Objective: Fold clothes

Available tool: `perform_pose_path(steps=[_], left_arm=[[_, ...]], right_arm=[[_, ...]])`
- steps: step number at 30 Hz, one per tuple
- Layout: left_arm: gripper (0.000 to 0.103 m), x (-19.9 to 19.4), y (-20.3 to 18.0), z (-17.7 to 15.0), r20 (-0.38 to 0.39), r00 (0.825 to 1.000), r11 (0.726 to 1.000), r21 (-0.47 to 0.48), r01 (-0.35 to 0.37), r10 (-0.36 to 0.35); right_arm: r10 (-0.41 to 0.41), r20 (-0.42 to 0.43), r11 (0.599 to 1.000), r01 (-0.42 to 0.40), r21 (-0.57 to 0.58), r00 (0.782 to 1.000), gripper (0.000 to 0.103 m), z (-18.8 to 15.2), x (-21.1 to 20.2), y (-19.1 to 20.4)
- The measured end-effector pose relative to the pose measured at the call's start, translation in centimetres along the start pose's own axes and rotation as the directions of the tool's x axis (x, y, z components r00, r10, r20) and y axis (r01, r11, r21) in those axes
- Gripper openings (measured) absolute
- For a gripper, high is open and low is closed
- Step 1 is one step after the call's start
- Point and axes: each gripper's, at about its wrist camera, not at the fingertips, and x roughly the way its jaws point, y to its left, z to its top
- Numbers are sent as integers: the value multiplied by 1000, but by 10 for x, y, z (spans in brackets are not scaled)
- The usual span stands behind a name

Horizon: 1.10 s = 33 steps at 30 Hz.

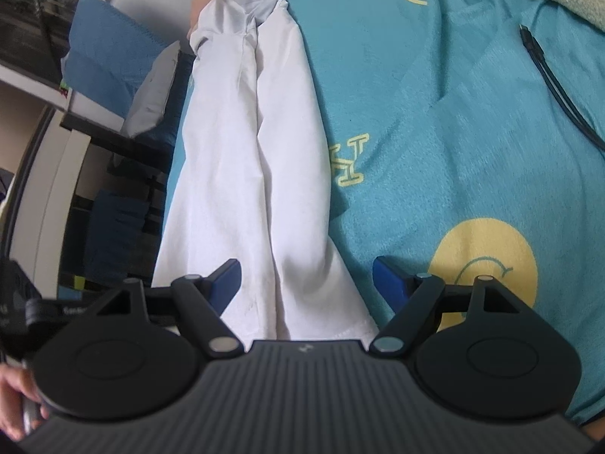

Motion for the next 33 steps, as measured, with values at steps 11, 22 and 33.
perform_pose_path(steps=[11, 22, 33], left_arm=[[81, 27, 1, 12, -74, 994, 996, -35, -83, 80], [8, 3, -6, -2, -15, 1000, 1000, -16, -17, 17], [6, -113, 5, 4, 263, 906, 917, -138, 374, -330]], right_arm=[[85, -26, 993, -83, 83, 996, 79, -2, 8, -7], [86, -109, 992, -75, 102, 990, 9, -6, 10, -2], [168, 141, 986, -165, -33, 976, 5, 18, -87, 64]])
